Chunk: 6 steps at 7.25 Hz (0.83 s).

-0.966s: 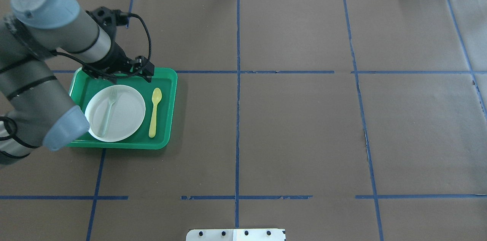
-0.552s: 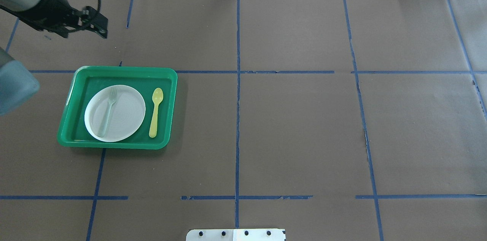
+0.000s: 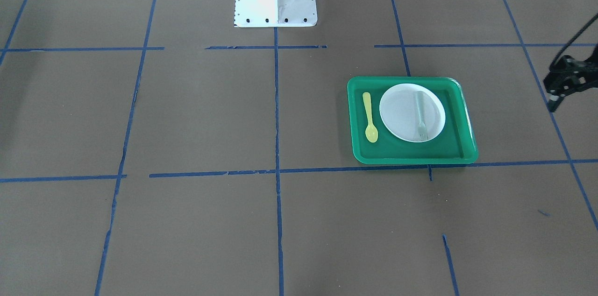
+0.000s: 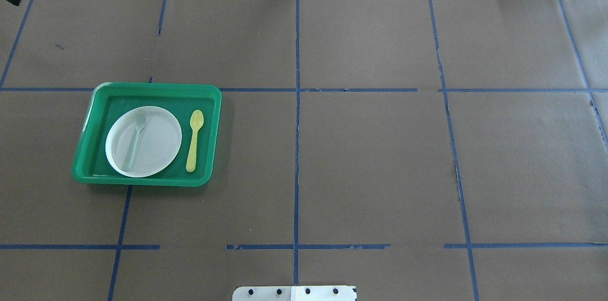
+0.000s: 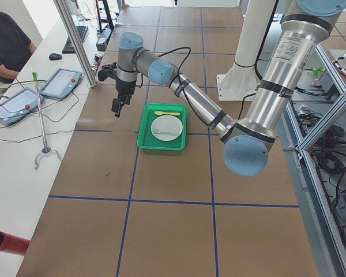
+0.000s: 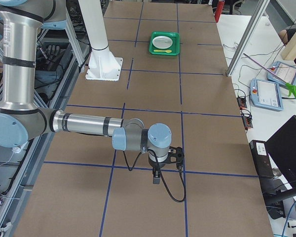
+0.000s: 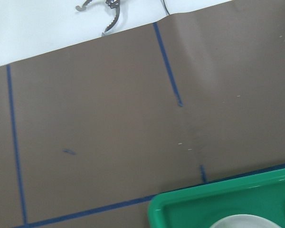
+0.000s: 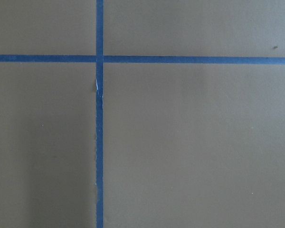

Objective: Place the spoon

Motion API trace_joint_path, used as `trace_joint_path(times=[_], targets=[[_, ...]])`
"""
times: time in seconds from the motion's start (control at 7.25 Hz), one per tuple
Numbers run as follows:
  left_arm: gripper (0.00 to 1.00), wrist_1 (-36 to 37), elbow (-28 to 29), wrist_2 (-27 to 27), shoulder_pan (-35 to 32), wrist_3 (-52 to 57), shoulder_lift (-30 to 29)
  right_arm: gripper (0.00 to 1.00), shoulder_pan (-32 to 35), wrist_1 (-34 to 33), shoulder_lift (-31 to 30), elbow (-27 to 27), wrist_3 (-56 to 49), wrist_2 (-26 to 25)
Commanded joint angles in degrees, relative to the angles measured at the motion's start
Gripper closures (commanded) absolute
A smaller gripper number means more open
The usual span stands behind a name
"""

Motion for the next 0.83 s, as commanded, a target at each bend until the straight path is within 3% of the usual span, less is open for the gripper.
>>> trace_joint_path(times=[0.0, 0.14, 0.28, 0.41, 0.69], targets=[[0.00, -0.68, 6.13, -7.13, -8.96, 11.60, 6.90, 0.00, 0.00, 0.00, 0.00, 0.00, -0.02, 0.00], [0.00, -3.56, 12.16, -12.21, -12.57, 17.83, 10.24, 0.00, 0.00, 0.00, 0.00, 0.00, 0.06, 0.00], [0.00, -5.93, 13.18, -15.48, -15.30, 18.06, 13.49, 0.00, 0.00, 0.00, 0.00, 0.00, 0.06, 0.00], [0.00, -6.13, 14.15, -15.52, -15.50, 17.98, 17.26, 0.00, 0.00, 0.00, 0.00, 0.00, 0.06, 0.00], [0.00, -6.05, 16.17, -15.43, -15.50, 17.63, 18.79, 0.00, 0.00, 0.09, 0.00, 0.00, 0.06, 0.00]])
